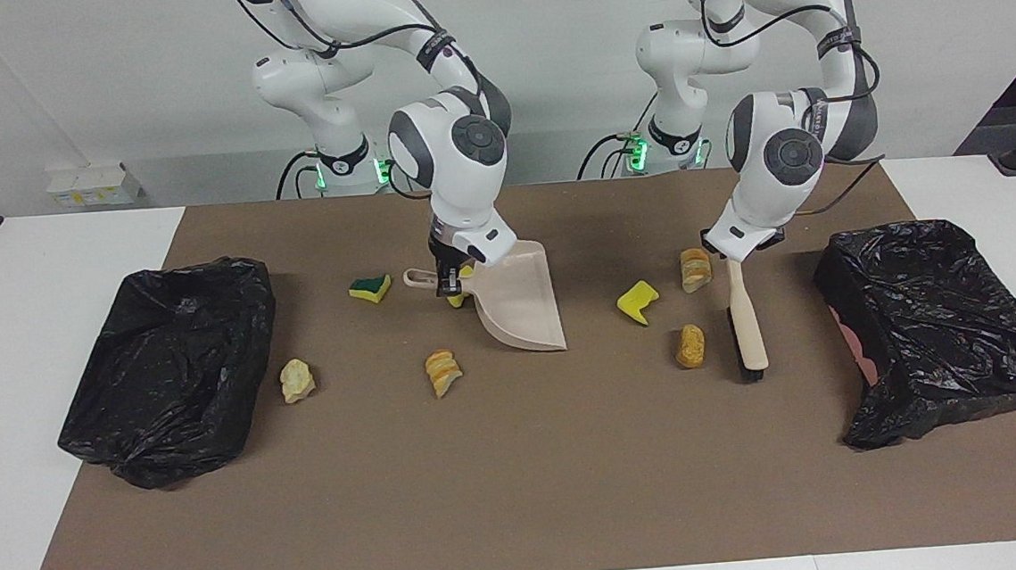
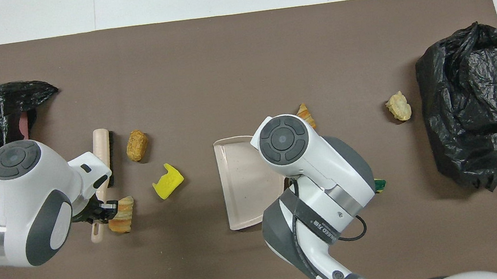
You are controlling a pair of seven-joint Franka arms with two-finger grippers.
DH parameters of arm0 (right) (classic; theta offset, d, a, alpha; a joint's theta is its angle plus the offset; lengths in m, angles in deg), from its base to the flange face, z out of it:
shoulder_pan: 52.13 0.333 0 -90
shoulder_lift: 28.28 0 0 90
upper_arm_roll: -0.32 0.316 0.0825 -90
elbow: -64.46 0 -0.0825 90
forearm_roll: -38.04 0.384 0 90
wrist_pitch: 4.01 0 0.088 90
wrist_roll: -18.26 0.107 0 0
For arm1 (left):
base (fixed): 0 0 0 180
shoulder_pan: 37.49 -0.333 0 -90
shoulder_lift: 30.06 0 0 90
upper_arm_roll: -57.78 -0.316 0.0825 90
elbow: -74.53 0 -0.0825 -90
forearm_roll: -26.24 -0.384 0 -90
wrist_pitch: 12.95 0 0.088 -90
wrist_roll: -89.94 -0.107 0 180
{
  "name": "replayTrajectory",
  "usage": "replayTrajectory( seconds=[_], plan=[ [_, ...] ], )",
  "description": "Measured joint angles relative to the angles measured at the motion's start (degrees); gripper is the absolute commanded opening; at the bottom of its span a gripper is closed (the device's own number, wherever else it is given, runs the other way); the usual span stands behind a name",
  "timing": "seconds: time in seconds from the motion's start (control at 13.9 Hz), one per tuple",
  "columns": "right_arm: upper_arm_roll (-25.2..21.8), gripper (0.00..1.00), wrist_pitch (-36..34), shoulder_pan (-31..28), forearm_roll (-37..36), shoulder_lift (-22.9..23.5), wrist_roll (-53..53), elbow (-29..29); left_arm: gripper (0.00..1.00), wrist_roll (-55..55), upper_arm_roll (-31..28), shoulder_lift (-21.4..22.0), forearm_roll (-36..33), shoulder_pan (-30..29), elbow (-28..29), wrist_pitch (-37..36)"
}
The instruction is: Sweep and dump trash in bin
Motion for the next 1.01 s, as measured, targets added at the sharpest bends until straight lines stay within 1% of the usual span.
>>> replayTrajectory(
  seconds=[0.22,0.36,0.5,0.86,1.01],
  plan=[
    [0.0,0.00,0.6,0.1,0.0,0.2,2.6,0.1,0.00,0.0,1.0,0.1,1.7,3.0,1.2,1.1],
    [0.0,0.00,0.9,0.0,0.0,0.3,3.4,0.1,0.00,0.1,3.5,0.1,2.2,4.1,2.6,3.6],
    [0.0,0.00,1.1,0.0,0.0,0.4,3.9,0.1,0.00,0.1,7.7,0.1,3.3,4.3,3.1,5.0],
    [-0.1,0.00,4.1,-0.2,0.0,1.5,4.6,0.1,0.00,1.1,20.5,0.6,3.8,4.7,2.5,5.6],
    [-0.1,0.00,4.1,-0.2,0.0,1.7,4.6,0.1,0.00,3.2,23.0,0.8,3.9,4.9,1.4,5.6]
  ],
)
